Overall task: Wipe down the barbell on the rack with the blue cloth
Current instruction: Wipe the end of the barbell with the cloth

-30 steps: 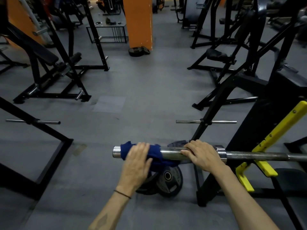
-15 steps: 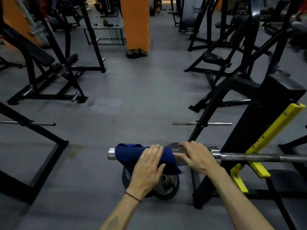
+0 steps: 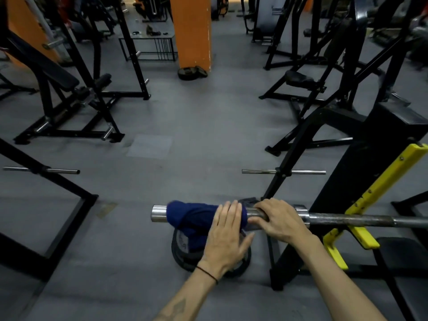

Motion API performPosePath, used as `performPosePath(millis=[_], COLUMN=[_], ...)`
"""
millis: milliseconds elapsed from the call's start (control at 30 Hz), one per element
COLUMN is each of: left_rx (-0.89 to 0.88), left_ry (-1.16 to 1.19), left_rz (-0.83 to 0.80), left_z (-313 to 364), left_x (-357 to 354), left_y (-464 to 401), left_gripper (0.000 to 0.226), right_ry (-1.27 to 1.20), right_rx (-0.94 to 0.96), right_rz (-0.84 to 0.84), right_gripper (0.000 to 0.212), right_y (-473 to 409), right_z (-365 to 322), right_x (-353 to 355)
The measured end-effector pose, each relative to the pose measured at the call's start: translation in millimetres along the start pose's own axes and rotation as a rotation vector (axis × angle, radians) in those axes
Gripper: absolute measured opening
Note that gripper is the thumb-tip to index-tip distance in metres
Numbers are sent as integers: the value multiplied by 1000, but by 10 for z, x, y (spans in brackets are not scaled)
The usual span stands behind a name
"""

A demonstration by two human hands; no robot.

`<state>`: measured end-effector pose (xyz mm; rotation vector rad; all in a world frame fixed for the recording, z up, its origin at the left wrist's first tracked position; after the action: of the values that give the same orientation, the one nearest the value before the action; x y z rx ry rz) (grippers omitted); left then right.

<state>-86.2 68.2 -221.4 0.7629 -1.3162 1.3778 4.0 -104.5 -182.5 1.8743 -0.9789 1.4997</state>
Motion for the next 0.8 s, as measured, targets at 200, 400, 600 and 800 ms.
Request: performPosePath(millis=[200,400,600,800], left_rx=[46,337,83,46], left_ry=[-37,-91,-14,-56], left_rz=[97,107,3,65], left_z=[-929,-1280,-84,-1056], left_x=[316,461,72,356], left_y=[309,391,39,380], left_gripper=[66,77,83,74], right_ry=[44,-7,-38,-41], right_rx=[-21,10,52,95], right_rz=[-37,0,-25,29], right_gripper=[64,73,62,62], right_y=[15,40,15,15], right_z=[5,-51,-35,41], right_x=[20,39,60,12])
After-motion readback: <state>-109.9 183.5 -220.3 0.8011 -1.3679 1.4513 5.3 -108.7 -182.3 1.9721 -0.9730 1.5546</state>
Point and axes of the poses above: each hand's wrist, its own y-axis away from the middle knuckle, its own x-axis out of the back of the hand, z = x × y, the point moved 2 cm from there along -y, towards the middle knuckle, and after that the axes turned 2 degrees about -z, right-handed, at the moved point
